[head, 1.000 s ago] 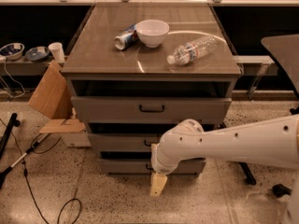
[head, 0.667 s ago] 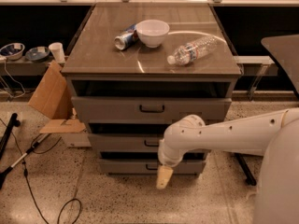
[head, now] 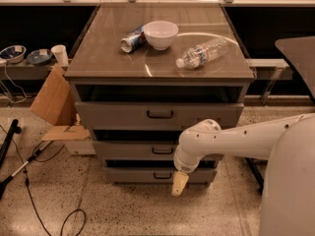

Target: Open middle drawer

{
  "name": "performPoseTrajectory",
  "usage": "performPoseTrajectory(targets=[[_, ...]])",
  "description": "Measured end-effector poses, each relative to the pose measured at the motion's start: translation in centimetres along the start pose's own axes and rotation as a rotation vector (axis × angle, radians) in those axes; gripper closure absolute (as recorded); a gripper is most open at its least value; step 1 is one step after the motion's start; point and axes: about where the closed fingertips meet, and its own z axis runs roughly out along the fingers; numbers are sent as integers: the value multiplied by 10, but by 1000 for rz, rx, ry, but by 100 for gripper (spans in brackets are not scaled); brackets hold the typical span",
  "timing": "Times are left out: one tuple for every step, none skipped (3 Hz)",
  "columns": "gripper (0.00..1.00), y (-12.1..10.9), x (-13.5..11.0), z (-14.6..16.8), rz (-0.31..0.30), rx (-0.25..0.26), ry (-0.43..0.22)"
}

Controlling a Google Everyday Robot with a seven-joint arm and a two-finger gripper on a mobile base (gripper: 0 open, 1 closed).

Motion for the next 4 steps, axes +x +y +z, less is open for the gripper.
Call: performPoseTrajectory(targets=[[0, -4, -2, 0, -25, 26, 31], [0, -18, 1, -8, -54, 80, 86], [0, -37, 16, -17, -40, 138, 109], [0, -67, 40, -17, 6, 175, 147]])
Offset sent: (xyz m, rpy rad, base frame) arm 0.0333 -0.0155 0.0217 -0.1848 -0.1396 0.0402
